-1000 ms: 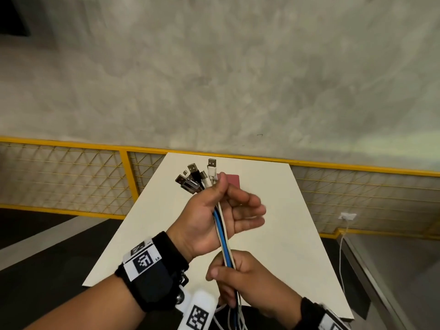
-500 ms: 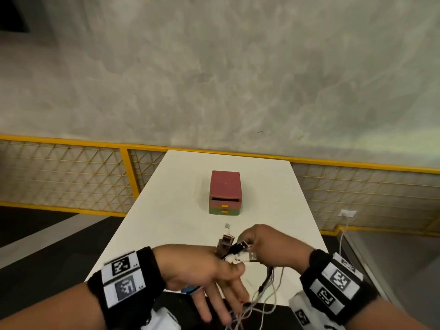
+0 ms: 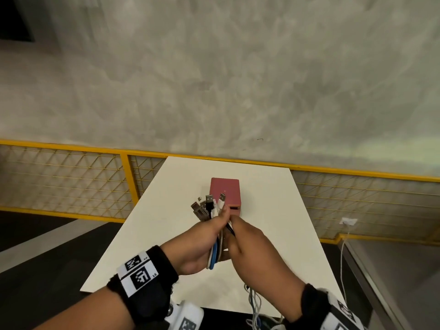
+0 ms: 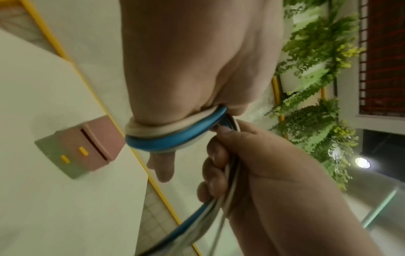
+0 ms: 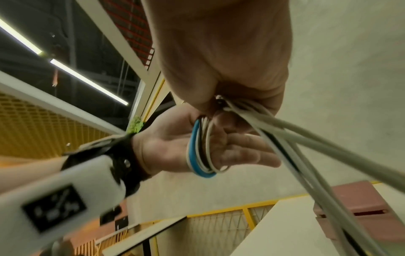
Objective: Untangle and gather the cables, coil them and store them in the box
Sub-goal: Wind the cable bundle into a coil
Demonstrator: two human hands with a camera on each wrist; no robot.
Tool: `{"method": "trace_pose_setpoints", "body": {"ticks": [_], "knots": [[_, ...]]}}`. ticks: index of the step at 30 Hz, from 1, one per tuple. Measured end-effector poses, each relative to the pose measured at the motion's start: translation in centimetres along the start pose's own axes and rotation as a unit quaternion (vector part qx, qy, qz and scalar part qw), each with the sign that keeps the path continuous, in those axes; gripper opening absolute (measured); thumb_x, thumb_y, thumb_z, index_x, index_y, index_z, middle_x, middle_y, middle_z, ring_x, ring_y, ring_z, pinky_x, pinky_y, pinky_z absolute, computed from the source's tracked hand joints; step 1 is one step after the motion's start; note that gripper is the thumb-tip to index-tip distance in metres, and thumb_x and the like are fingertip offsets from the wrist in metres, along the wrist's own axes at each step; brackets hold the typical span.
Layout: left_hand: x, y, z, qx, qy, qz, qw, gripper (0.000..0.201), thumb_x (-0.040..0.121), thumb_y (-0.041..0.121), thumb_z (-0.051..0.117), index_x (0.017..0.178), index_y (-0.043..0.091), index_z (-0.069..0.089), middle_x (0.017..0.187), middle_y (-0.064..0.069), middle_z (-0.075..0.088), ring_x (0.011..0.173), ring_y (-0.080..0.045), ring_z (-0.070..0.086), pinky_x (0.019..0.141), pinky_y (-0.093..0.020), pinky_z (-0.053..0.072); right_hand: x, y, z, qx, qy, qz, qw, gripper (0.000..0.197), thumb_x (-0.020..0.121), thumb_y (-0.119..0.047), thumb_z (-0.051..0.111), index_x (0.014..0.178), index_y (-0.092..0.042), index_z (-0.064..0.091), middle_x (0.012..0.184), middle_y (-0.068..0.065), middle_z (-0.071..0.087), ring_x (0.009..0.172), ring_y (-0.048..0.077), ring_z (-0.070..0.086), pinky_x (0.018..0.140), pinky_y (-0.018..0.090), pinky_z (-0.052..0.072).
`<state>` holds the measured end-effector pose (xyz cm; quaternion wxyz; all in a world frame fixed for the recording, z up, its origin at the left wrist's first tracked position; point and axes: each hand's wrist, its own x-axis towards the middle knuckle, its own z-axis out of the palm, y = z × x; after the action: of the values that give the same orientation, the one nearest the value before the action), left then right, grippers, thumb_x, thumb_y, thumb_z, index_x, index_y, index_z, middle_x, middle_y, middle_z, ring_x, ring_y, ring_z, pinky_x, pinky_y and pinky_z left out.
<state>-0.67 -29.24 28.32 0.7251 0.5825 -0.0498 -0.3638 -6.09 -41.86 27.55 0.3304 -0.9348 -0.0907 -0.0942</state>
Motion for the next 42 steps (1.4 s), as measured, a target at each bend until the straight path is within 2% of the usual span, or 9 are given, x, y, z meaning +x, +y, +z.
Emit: {"method": "trace_pose_setpoints", "body": {"ticks": [6, 11, 13, 17, 23, 28, 31, 36, 42], "knots": [[0.6, -0.7, 1.2, -0.069, -0.003, 0.026, 0.997, 0.065, 0.068, 0.059, 0.065, 0.121, 0.021, 0.066, 0.125, -0.005, 0.062, 0.116, -0.022, 0.061, 0.112, -0.043, 0.041, -1.2, -0.9, 0.5, 0.026, 0.005, -0.019, 0.999, 0.033, 0.094, -0.019, 0.033, 0.125, -0.023, 0.043, 0.106, 0.000, 0.062, 0.090, 0.019, 0.061, 0.076, 0.042, 0.052], [1.3, -0.4, 2.4, -0.095, 0.038, 0.090, 0.991, 0.033, 0.094, 0.038, 0.057, 0.125, 0.030, 0.066, 0.133, 0.005, 0.065, 0.122, -0.019, 0.062, 0.102, -0.037, 0.047, -1.7, -0.6, -0.3, 0.177, 0.046, 0.009, 0.983, 0.041, 0.089, -0.005, 0.045, 0.116, -0.034, 0.049, 0.076, -0.019, 0.059, 0.066, 0.005, 0.058, 0.058, 0.018, 0.044], [1.4, 0.0, 2.5, -0.119, 0.048, 0.116, 0.985, 0.032, 0.100, 0.025, 0.050, 0.127, 0.024, 0.064, 0.134, 0.001, 0.064, 0.123, -0.021, 0.061, 0.095, -0.036, 0.050, -2.0, -0.3, -0.2, 0.280, 0.060, 0.068, 0.956, 0.039, 0.087, -0.005, 0.053, 0.102, -0.040, 0.049, 0.079, -0.010, 0.065, 0.058, 0.008, 0.062, 0.059, 0.024, 0.051], [1.0, 1.5, 1.9, -0.151, 0.020, 0.162, 0.975, 0.033, 0.099, 0.010, 0.041, 0.125, 0.015, 0.062, 0.128, -0.011, 0.068, 0.118, -0.024, 0.066, 0.105, -0.042, 0.046, -2.5, 1.0, 0.7, 0.397, -0.044, 0.146, 0.905, 0.020, 0.078, -0.009, 0.063, 0.095, -0.015, 0.054, 0.066, 0.003, 0.060, 0.053, 0.022, 0.061, 0.054, 0.030, 0.047], [-1.6, 5.3, 1.2, -0.189, -0.104, 0.215, 0.952, 0.039, 0.083, 0.017, 0.054, 0.120, 0.010, 0.065, 0.071, -0.004, 0.072, 0.060, -0.017, 0.072, 0.055, -0.029, 0.060, -3.9, 4.0, 2.9, 0.390, -0.260, 0.186, 0.864, 0.009, 0.080, -0.010, 0.060, 0.083, -0.014, 0.067, 0.049, 0.005, 0.056, 0.044, 0.018, 0.055, 0.052, 0.024, 0.045], [-3.7, 3.8, 0.3, -0.029, -0.327, 0.058, 0.943, 0.042, 0.098, 0.029, 0.053, 0.120, -0.006, 0.060, 0.073, -0.011, 0.072, 0.050, -0.011, 0.067, 0.052, -0.024, 0.057, -2.6, 6.5, 2.1, 0.307, -0.241, 0.197, 0.899, 0.013, 0.087, -0.022, 0.064, 0.087, -0.010, 0.070, 0.050, 0.005, 0.048, 0.039, 0.014, 0.042, 0.047, 0.025, 0.040], [-3.6, 1.8, -0.9, 0.108, -0.375, -0.071, 0.918, 0.047, 0.099, 0.038, 0.047, 0.115, -0.005, 0.060, 0.080, -0.007, 0.076, 0.048, -0.003, 0.066, 0.051, -0.016, 0.053, -1.0, 6.6, 0.1, 0.243, -0.218, 0.189, 0.926, 0.009, 0.078, -0.023, 0.065, 0.074, -0.014, 0.067, 0.049, 0.000, 0.043, 0.040, 0.012, 0.034, 0.043, 0.023, 0.031], [-2.9, 0.5, -0.8, 0.351, -0.209, -0.161, 0.898, 0.049, 0.101, 0.040, 0.044, 0.140, 0.010, 0.044, 0.132, -0.012, 0.062, 0.066, -0.013, 0.071, 0.065, -0.023, 0.056, 1.0, 4.8, -2.8, 0.146, -0.191, 0.149, 0.959, 0.029, 0.085, -0.016, 0.064, 0.058, -0.022, 0.056, 0.050, -0.005, 0.037, 0.042, 0.011, 0.029, 0.043, 0.021, 0.025], [-1.2, 0.0, -0.8, 0.275, -0.057, -0.017, 0.960, 0.031, 0.099, 0.050, 0.043, 0.125, 0.035, 0.052, 0.138, 0.004, 0.056, 0.115, -0.020, 0.065, 0.099, -0.038, 0.054, 0.1, 1.7, -3.3, 0.098, -0.149, 0.070, 0.981, 0.013, 0.091, -0.025, 0.055, 0.080, -0.031, 0.052, 0.063, -0.009, 0.051, 0.046, 0.008, 0.051, 0.049, 0.022, 0.044]]}}
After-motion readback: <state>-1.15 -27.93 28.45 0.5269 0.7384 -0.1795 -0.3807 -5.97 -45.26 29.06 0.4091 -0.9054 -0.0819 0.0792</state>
